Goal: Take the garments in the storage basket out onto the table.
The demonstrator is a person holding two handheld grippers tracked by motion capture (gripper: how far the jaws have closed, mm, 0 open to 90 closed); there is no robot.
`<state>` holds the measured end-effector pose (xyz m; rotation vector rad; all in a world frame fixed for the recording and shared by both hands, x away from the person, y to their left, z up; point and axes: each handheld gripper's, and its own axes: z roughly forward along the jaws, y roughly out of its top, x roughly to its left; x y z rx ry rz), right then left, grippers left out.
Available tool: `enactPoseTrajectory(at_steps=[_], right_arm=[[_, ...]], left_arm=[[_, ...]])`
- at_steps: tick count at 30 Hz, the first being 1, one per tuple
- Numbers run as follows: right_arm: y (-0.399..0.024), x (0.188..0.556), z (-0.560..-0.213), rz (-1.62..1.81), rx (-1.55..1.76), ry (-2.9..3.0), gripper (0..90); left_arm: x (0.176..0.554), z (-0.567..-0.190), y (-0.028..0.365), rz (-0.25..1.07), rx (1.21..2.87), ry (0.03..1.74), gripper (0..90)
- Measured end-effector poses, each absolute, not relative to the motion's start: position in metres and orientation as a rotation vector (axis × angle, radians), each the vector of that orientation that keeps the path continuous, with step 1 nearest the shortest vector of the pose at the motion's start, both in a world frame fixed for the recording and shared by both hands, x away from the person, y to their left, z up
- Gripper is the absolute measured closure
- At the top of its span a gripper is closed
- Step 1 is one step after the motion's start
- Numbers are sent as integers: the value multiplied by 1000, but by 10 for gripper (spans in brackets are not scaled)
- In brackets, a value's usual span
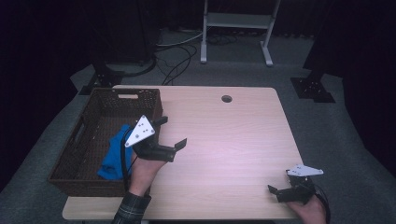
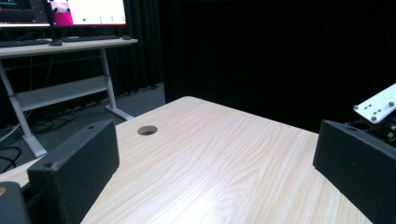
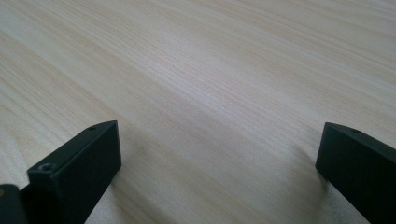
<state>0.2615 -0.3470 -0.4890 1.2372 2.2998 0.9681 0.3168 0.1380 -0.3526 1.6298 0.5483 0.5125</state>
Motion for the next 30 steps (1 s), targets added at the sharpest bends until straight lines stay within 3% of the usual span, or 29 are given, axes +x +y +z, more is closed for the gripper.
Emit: enactPoseTrajectory(at_steps=[30], right_arm=[[-347, 262, -489, 964, 1245, 2294, 0]], left_arm=[[325, -354, 154, 483, 1626, 561, 1]])
